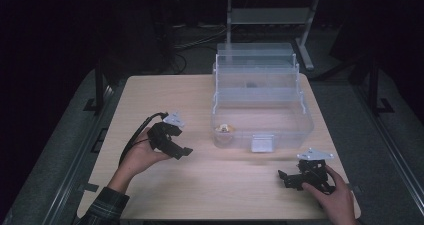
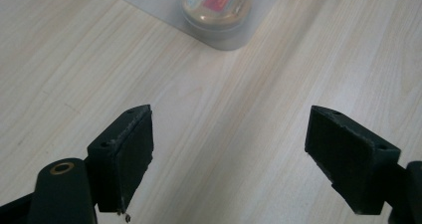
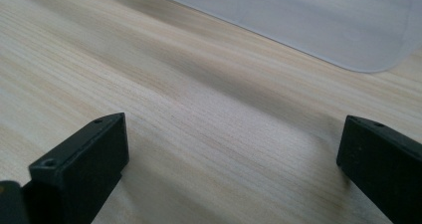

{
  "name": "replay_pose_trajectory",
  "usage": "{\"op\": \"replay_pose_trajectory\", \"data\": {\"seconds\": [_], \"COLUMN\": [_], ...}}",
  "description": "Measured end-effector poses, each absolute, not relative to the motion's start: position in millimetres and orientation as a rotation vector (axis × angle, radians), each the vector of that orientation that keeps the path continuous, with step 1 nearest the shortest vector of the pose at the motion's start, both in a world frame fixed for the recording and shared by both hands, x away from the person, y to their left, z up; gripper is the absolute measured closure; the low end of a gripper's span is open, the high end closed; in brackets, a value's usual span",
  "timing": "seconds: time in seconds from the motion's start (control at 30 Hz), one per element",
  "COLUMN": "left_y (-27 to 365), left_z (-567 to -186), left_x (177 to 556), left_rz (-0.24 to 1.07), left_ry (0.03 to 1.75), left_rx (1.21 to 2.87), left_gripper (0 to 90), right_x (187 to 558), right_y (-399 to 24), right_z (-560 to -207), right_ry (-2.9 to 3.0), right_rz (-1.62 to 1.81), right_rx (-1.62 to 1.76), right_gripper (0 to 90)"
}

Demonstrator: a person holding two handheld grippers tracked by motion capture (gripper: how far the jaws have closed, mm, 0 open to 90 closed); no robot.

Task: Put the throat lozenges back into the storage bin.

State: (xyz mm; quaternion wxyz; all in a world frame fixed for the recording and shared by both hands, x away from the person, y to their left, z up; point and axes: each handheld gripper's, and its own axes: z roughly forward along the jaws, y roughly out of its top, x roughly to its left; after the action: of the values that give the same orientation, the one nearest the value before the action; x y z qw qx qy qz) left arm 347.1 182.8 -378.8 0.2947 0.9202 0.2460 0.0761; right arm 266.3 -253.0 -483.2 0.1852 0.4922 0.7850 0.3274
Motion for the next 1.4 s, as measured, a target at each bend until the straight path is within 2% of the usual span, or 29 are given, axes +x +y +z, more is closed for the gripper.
{"op": "replay_pose_trajectory", "data": {"seconds": [0.9,1.4], "left_y": [238,267], "left_z": [-423,-454], "left_x": [296,271], "left_rz": [0.29,0.341], "left_ry": [0.776,0.856], "left_rx": [2.366,2.357], "left_gripper": [17.9,13.5], "right_x": [266,266], "right_y": [-253,-253], "right_z": [-483,-483], "right_ry": [2.211,2.211], "right_rz": [0.921,0.921], "right_rx": [1.387,1.387], "right_gripper": [0.0,0.0]}}
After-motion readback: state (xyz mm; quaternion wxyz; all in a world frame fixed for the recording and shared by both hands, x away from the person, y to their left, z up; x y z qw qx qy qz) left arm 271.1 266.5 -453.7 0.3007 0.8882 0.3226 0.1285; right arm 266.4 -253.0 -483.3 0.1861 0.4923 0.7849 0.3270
